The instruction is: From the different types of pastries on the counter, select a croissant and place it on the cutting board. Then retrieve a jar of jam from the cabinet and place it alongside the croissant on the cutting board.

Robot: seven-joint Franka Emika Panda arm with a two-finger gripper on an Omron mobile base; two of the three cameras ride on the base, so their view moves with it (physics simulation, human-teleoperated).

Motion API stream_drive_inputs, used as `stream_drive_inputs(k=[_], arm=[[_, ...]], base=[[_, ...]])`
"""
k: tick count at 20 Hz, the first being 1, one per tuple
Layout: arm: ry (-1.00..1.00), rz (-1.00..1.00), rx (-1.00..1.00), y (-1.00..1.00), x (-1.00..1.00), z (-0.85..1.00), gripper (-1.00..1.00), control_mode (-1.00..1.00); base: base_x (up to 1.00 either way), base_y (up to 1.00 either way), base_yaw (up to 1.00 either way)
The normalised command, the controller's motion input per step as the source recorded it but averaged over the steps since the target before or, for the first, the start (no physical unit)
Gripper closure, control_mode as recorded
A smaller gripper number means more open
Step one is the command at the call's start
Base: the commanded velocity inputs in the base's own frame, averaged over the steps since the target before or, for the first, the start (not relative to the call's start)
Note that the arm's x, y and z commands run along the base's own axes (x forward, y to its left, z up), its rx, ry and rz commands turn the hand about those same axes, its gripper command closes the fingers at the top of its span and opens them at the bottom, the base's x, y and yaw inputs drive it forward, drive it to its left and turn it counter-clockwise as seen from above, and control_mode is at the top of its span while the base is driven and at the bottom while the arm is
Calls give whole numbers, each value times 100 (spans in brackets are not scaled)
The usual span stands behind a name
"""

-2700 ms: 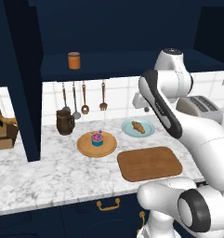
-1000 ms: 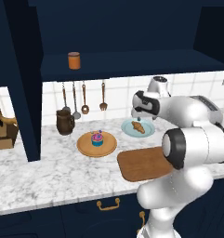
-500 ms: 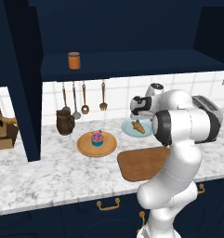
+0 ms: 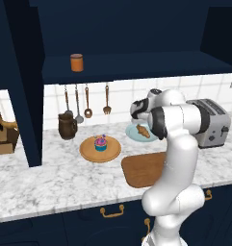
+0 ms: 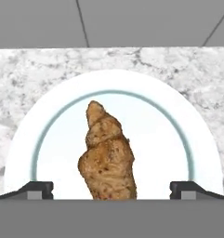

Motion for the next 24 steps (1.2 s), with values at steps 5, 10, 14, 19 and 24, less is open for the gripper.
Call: stream_drive_inputs(k=[5,10,14,19,24], arm=[[0,0,0,-6,23,-45,-100,-100],[0,0,0,-1,21,-43,-100,-100],[0,0,0,0,25,-54,100,-100],[-1,0,0,-5,20,-27,100,-100],[-7,0,0,-28,-29,26,100,-100]], base=[[0,0,0],[0,0,0],[0,0,0],[0,0,0],[0,0,0]])
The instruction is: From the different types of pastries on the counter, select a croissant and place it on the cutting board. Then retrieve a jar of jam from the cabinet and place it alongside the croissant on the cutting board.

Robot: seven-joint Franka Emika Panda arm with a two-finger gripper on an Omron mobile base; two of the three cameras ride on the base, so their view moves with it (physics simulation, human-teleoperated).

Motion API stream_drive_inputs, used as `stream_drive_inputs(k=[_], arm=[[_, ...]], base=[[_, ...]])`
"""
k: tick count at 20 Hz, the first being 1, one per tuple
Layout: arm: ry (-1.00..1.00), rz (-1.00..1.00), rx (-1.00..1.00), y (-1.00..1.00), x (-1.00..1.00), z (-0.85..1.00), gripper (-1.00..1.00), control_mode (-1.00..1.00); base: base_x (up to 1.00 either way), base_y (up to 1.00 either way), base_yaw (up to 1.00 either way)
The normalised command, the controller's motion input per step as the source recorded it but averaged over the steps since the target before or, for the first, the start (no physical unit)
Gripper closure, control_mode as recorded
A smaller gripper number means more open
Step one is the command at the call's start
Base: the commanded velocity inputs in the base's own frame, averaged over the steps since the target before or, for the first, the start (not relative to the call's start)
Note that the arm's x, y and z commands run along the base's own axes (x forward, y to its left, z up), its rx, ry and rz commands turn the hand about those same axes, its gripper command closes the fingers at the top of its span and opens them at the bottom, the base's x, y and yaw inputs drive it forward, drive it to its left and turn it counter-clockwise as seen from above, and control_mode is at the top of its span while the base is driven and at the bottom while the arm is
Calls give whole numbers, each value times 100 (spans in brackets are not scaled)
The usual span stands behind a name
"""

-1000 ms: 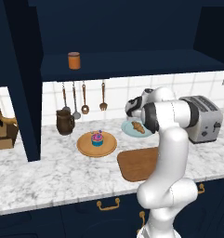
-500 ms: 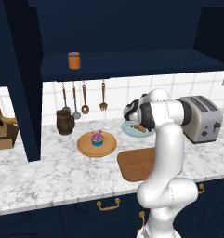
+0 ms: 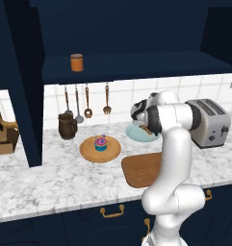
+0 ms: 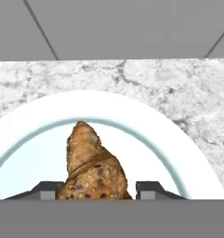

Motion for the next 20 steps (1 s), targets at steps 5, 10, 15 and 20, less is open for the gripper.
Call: stream_drive_inputs(k=[5,10,15,20], arm=[[-1,0,0,-17,-89,7,100,-100],[-8,0,0,0,-100,1,100,-100],[-11,0,0,0,-100,7,100,-100],[-8,0,0,0,-82,5,100,-100]], base=[[0,0,0],[0,0,0],[0,0,0],[0,0,0]])
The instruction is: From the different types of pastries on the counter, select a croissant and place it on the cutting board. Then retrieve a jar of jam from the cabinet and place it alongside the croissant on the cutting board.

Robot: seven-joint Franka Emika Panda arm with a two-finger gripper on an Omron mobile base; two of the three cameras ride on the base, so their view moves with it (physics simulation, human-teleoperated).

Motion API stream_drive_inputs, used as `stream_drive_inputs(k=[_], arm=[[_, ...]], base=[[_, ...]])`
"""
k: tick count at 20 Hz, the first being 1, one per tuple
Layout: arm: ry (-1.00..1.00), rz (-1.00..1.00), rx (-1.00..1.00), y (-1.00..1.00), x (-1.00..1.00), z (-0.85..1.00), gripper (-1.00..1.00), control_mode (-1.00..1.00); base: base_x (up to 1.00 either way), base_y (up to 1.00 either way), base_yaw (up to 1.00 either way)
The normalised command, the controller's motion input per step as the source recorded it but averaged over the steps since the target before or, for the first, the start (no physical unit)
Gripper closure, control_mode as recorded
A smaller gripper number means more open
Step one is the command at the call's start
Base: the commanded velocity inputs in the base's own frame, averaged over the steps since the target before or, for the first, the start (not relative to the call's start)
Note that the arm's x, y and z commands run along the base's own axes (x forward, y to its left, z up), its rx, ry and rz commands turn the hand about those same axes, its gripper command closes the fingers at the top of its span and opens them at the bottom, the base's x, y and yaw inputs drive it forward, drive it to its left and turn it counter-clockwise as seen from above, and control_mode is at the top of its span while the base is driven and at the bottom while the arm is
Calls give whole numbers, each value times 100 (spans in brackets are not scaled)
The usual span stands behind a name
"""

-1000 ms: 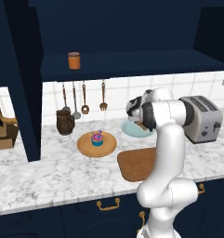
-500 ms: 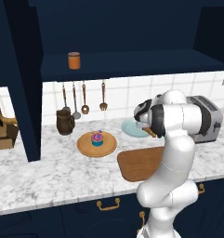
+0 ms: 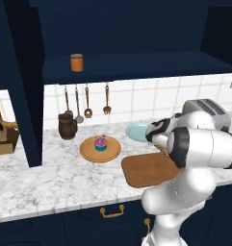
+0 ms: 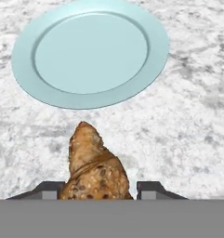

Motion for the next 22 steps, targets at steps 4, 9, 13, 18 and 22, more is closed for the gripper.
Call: stream_drive_inputs(k=[4,9,13,18,22], arm=[[0,0,-3,1,-34,0,100,-100],[7,0,-8,0,-33,-2,100,-100],[6,0,-8,1,-18,-19,100,-100],[0,0,-3,12,5,-47,100,-100],[0,0,-2,11,11,-65,100,-100]], base=[[0,0,0],[0,0,0],[0,0,0],[0,0,0],[0,0,0]])
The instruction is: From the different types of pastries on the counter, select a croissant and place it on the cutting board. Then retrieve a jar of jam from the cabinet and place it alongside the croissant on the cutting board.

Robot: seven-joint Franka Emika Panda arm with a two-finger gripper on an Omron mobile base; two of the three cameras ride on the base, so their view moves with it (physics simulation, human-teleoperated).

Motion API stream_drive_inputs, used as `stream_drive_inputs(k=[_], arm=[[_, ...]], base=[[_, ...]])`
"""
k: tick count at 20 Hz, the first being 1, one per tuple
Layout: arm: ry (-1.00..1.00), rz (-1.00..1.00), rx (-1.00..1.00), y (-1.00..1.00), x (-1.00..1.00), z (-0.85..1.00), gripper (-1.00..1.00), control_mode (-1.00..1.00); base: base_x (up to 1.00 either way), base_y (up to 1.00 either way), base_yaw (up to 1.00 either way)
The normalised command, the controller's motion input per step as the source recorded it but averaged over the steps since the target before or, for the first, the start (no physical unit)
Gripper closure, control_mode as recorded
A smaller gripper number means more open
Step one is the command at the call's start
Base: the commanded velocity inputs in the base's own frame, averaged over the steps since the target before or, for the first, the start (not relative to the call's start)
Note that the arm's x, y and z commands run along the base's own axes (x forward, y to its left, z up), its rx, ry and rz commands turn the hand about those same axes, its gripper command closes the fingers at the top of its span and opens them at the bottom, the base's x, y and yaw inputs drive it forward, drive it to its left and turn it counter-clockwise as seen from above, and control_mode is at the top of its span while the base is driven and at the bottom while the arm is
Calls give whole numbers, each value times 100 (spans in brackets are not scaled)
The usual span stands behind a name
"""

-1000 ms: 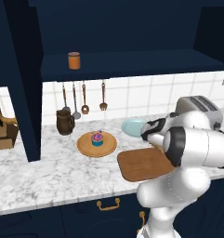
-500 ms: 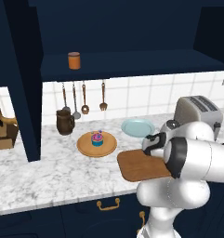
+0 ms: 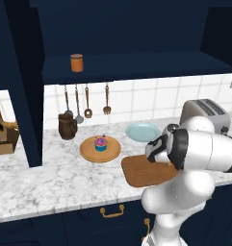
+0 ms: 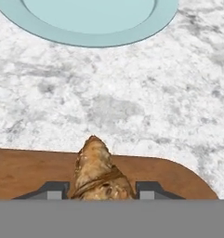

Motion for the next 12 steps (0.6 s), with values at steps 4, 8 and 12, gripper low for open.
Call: stream_drive_inputs(k=[4,8,12], arm=[[0,0,-1,4,0,-43,-100,-100],[0,0,0,1,-18,-8,-100,-100],[-5,0,0,-6,-61,19,-100,-100]], base=[[0,0,0],[0,0,0],[0,0,0]])
